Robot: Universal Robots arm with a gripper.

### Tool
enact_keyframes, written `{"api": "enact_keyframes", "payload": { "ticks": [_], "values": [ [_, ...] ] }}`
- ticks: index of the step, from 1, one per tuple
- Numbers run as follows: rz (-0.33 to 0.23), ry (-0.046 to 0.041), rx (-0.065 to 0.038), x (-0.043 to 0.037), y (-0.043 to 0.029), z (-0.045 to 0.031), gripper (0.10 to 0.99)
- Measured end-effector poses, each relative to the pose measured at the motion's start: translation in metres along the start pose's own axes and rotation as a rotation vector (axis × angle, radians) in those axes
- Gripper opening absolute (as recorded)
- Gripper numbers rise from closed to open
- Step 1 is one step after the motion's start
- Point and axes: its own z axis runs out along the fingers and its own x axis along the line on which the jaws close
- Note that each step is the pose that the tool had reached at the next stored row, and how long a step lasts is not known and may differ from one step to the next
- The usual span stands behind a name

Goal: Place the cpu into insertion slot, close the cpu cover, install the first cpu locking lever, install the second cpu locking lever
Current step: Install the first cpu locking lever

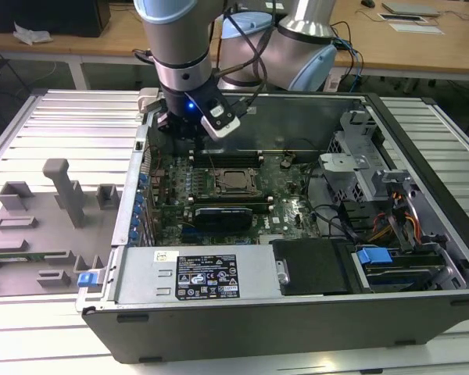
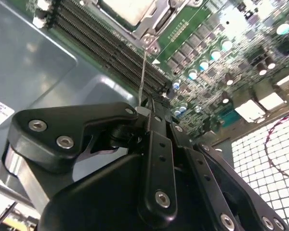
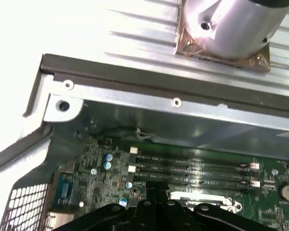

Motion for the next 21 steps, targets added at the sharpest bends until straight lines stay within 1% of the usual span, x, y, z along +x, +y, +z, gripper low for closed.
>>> {"api": "enact_keyframes", "payload": {
  "ticks": [1, 2, 6, 7, 10, 12, 14, 16, 17, 21],
  "values": [
    [0.000, 0.0002, 0.000, -0.0004, -0.0001, 0.0001, 0.106],
    [0.000, 0.0002, 0.000, -0.0026, -0.0005, 0.0004, 0.106],
    [0.001, 0.0020, 0.000, -0.0144, -0.0026, 0.0017, 0.106],
    [0.001, 0.0031, 0.000, -0.0194, -0.0036, 0.0021, 0.106],
    [0.001, 0.0048, -0.001, -0.0306, -0.0057, 0.0034, 0.106],
    [0.002, 0.0059, -0.001, -0.0408, -0.0078, 0.0046, 0.106],
    [0.002, 0.0066, -0.001, -0.0475, -0.0092, 0.0053, 0.106],
    [0.002, 0.0077, -0.001, -0.0567, -0.0114, 0.0061, 0.106],
    [0.002, 0.0081, -0.001, -0.0587, -0.0119, 0.0062, 0.106],
    [0.002, 0.0079, -0.001, -0.0589, -0.0119, 0.0063, 0.106]
  ]
}}
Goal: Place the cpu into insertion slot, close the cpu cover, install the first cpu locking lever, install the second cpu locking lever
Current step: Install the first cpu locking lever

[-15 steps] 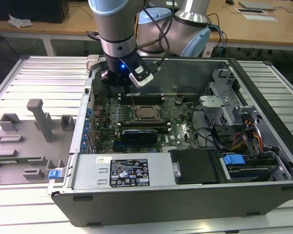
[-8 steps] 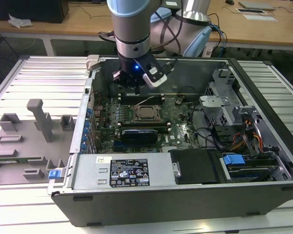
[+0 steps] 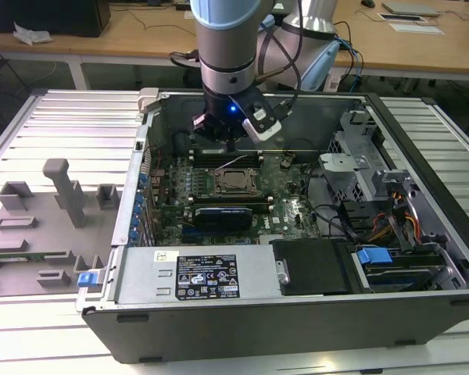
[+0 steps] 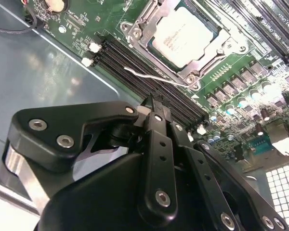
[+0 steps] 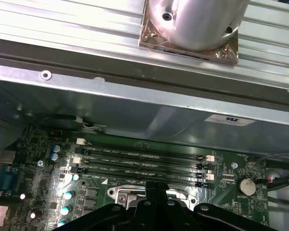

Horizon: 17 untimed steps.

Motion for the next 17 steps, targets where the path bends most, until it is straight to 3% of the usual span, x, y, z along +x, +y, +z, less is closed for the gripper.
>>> {"api": "enact_keyframes", "payload": {
  "ticks": [1, 5, 6, 9, 17],
  "values": [
    [-0.001, -0.0020, 0.000, 0.0001, -0.0001, 0.0004, 0.106],
    [-0.013, -0.0432, 0.005, 0.0028, -0.0004, 0.0027, 0.106],
    [-0.014, -0.0466, 0.007, 0.0033, -0.0005, 0.0031, 0.106],
    [-0.015, -0.0451, 0.023, 0.0040, -0.0012, 0.0055, 0.106],
    [-0.015, -0.0503, 0.032, 0.0050, -0.0030, 0.0135, 0.106]
  ]
}}
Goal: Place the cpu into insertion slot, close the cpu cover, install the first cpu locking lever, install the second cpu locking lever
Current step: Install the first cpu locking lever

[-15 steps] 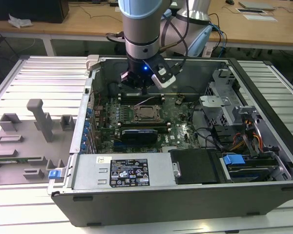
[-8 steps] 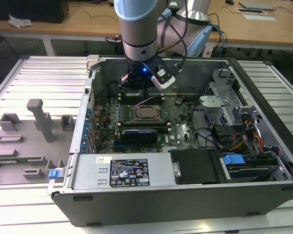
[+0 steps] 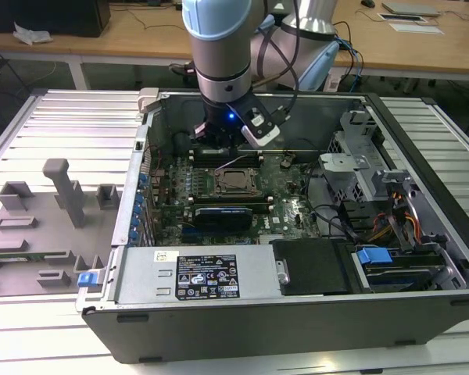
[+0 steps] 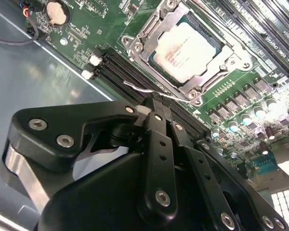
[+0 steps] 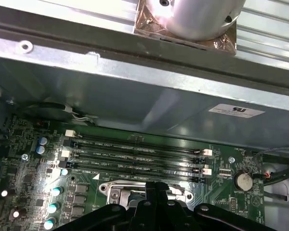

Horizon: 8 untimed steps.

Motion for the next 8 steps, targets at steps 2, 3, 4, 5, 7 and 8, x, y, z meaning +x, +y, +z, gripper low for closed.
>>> {"api": "enact_keyframes", "payload": {
  "ticks": [2, 3, 4, 5, 7, 8],
  "values": [
    [0.000, 0.0001, 0.003, 0.0001, -0.0002, 0.0020, 0.106],
    [0.001, 0.0004, 0.005, -0.0002, -0.0001, 0.0034, 0.106],
    [0.001, 0.0004, 0.006, -0.0005, 0.0001, 0.0042, 0.106],
    [0.002, 0.0004, 0.007, -0.0010, 0.0005, 0.0052, 0.106],
    [0.003, 0.0004, 0.011, -0.0016, 0.0014, 0.0070, 0.106],
    [0.003, 0.0007, 0.014, -0.0016, 0.0016, 0.0078, 0.106]
  ]
}}
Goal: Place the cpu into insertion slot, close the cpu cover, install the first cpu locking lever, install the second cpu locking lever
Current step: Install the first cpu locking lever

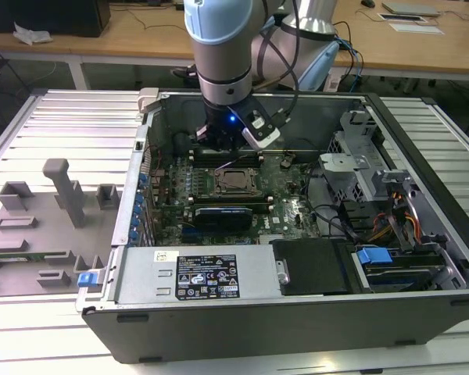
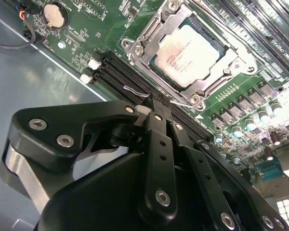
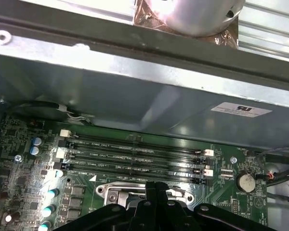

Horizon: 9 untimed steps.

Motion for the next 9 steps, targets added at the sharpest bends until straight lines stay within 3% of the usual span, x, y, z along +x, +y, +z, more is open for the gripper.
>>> {"api": "enact_keyframes", "payload": {
  "ticks": [4, 9],
  "values": [
    [0.000, 0.0025, 0.020, -0.0002, 0.0023, 0.0028, 0.106],
    [0.005, 0.0016, 0.024, -0.0019, 0.0100, 0.0072, 0.106]
  ]
}}
